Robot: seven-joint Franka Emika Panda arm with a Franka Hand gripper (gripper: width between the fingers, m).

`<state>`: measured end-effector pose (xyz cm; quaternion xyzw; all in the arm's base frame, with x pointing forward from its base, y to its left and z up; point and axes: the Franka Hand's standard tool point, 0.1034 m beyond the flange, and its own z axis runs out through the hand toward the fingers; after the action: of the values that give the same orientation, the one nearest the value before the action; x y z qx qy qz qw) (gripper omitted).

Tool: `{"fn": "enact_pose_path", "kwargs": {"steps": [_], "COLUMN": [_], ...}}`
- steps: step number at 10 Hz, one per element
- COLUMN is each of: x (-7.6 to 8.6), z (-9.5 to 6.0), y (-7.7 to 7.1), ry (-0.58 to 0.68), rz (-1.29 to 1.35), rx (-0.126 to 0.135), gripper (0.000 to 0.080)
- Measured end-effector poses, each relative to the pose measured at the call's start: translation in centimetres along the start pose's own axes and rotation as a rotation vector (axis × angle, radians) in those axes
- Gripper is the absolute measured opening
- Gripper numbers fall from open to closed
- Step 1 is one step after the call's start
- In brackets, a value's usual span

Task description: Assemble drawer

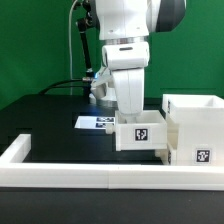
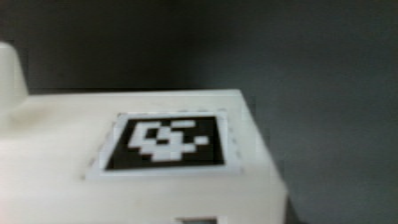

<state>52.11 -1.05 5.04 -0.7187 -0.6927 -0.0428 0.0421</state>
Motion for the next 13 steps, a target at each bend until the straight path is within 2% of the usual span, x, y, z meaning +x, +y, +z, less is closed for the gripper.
{"fn": "enact_pose_path", "kwargs": {"steps": [6,13], "x": [1.3,1.3], "z": [0.0,0.0], "y": [0.2,0.3], "ry": [-0.001,-0.002], "rz": [0.006,0.048], "rx": [-0.002,-0.003], "gripper": [0.0044,0.0044]}}
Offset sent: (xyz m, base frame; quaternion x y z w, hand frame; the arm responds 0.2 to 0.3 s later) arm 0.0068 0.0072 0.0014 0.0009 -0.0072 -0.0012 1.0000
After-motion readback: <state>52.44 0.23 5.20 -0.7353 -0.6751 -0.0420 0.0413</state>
